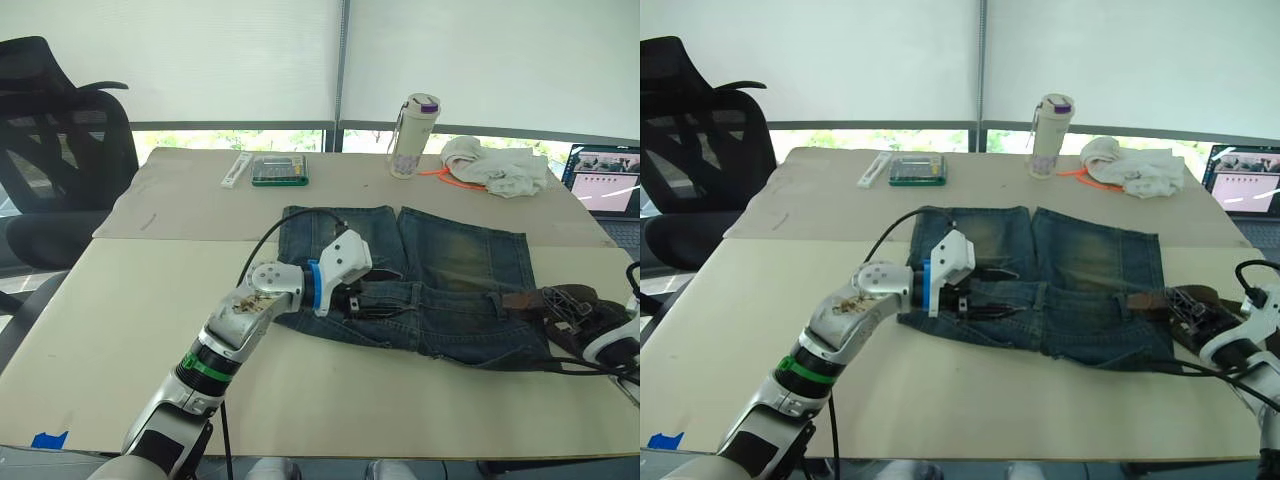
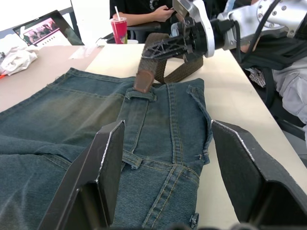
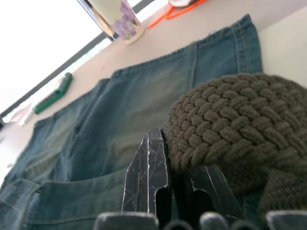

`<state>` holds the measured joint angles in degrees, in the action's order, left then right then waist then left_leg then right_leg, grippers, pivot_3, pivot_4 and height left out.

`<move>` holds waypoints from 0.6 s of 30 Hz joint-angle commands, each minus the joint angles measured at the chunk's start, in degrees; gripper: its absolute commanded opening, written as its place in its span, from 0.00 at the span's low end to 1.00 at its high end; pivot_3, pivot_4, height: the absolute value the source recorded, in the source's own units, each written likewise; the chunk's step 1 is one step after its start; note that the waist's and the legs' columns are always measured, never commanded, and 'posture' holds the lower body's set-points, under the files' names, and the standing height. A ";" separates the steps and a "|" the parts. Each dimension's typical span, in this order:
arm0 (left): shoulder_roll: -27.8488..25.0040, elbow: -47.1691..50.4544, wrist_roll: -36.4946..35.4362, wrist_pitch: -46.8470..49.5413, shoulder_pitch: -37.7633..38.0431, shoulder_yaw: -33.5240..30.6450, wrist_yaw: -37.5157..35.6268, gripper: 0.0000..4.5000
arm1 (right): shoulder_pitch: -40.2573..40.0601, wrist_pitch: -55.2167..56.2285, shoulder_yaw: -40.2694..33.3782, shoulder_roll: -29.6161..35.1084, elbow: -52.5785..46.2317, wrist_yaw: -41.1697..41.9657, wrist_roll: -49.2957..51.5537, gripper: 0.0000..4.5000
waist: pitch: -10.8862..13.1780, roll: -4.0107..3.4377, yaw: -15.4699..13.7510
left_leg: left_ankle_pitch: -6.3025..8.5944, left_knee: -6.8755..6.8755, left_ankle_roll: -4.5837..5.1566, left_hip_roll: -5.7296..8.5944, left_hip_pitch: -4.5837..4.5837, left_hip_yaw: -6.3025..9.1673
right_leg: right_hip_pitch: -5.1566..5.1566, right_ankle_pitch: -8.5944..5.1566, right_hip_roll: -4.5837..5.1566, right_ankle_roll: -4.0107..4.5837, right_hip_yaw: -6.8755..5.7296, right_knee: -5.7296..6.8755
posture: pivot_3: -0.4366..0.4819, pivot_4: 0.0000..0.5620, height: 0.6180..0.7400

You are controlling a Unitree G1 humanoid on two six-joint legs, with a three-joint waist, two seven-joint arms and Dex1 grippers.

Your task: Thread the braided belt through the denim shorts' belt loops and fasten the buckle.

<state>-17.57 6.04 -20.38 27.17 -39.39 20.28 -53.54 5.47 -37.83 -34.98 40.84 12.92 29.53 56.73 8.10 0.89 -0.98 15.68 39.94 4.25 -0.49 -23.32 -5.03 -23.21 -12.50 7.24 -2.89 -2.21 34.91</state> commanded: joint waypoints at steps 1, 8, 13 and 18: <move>0.42 1.09 0.15 -1.08 -1.46 -1.01 -0.57 0.67 | 0.21 0.94 -1.12 -0.39 -1.16 0.51 -1.87 0.00 | 0.00 0.00 0.08 | 0.00 0.00 0.00 0.00 0.00 0.00 | 0.00 0.00 0.00 0.00 0.00 0.01 | 0.48 0.27 0.97; 0.24 1.32 0.10 -0.89 -1.33 -1.31 -0.96 0.67 | 2.78 3.47 -3.35 -1.60 1.31 -0.67 -4.08 0.00 | 0.00 -0.01 0.15 | 0.00 0.00 -0.01 0.01 0.01 0.00 | 0.00 0.00 0.00 0.00 0.00 0.01 | 0.48 0.27 0.97; 0.35 1.66 -0.01 -0.58 -1.33 -1.40 -0.92 0.67 | 3.54 4.85 -3.19 -2.06 2.72 -0.29 -6.46 0.00 | 0.00 -0.01 0.13 | -0.01 0.00 -0.02 0.01 0.01 0.00 | 0.00 0.00 0.00 -0.01 -0.01 0.01 | 0.48 0.27 0.97; 0.12 1.90 0.13 -0.66 -1.15 -1.38 -1.06 0.67 | 2.44 2.67 -1.85 -1.71 2.78 2.18 -7.53 0.00 | 0.00 -0.01 0.19 | -0.02 0.00 -0.02 0.01 0.01 0.00 | 0.00 0.00 0.00 -0.01 -0.01 0.02 | 0.48 0.27 0.97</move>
<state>-17.51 6.03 -20.35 27.13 -39.40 20.05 -54.50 8.20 -34.95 -36.31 38.60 16.46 30.31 49.49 8.09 0.88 -0.80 15.66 39.93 4.22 -0.49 -23.31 -5.03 -23.21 -12.50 7.24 -2.90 -2.22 34.93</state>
